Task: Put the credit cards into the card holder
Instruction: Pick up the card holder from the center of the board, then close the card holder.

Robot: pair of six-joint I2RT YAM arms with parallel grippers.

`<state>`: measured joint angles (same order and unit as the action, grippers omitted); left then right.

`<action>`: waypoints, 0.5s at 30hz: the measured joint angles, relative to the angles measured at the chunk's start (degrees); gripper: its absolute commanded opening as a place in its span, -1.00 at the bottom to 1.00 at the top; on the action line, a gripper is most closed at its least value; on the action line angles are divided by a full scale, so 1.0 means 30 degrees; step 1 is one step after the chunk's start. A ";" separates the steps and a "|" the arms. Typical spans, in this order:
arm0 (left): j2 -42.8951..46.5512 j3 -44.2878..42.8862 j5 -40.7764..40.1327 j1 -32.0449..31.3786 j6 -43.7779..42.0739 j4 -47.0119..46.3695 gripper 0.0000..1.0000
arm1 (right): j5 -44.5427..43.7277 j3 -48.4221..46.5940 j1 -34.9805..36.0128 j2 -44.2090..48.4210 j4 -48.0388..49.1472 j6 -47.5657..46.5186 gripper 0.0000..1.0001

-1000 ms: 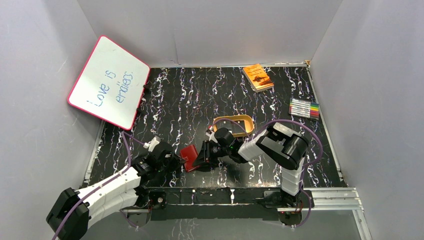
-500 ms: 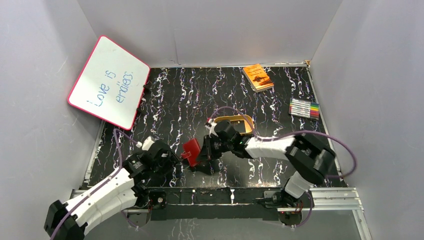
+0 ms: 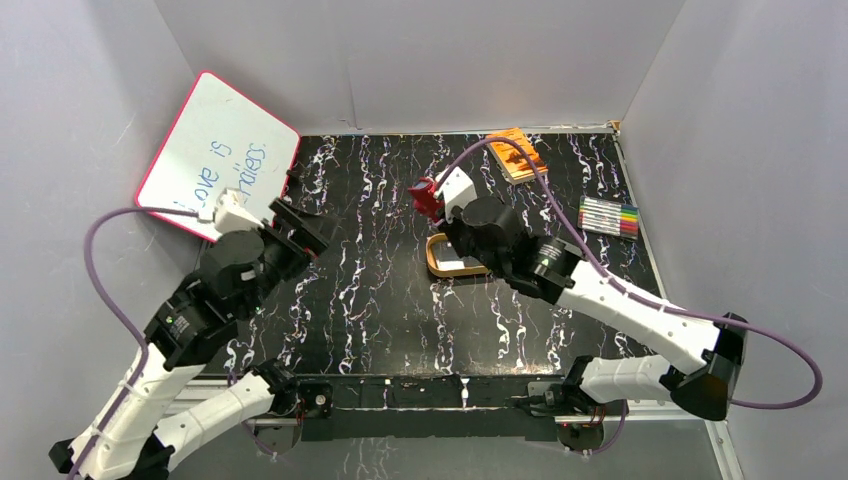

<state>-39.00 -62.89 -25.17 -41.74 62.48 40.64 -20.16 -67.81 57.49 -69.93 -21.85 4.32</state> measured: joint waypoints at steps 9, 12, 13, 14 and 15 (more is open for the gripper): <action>-0.3497 -0.2900 0.1770 0.0000 -0.3883 -0.6033 0.83 | -0.8969 0.5151 0.2667 0.1559 1.2837 -1.9059 -1.00; -0.4444 -0.2601 0.2973 0.0000 -0.4422 -0.8094 0.83 | -0.9777 0.6186 0.3381 0.0998 1.8017 -2.5208 -1.00; -0.4641 -0.2535 0.3373 0.0000 -0.4583 -0.8619 0.84 | -0.9690 0.6506 0.3687 0.0845 2.0261 -2.7664 -1.00; -0.4816 -0.2521 0.3752 0.0000 -0.4728 -0.9151 0.84 | -0.9632 0.6637 0.4029 0.0816 2.1158 -2.8618 -1.00; -0.4925 -0.2528 0.4109 0.0000 -0.4845 -0.9617 0.84 | -0.9362 0.6907 0.4342 0.0816 2.2578 -3.0170 -1.00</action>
<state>-53.78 -70.48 -12.84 -41.74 47.94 11.79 -48.25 -47.09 70.52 -67.48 45.89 -86.19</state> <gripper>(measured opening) 0.915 0.210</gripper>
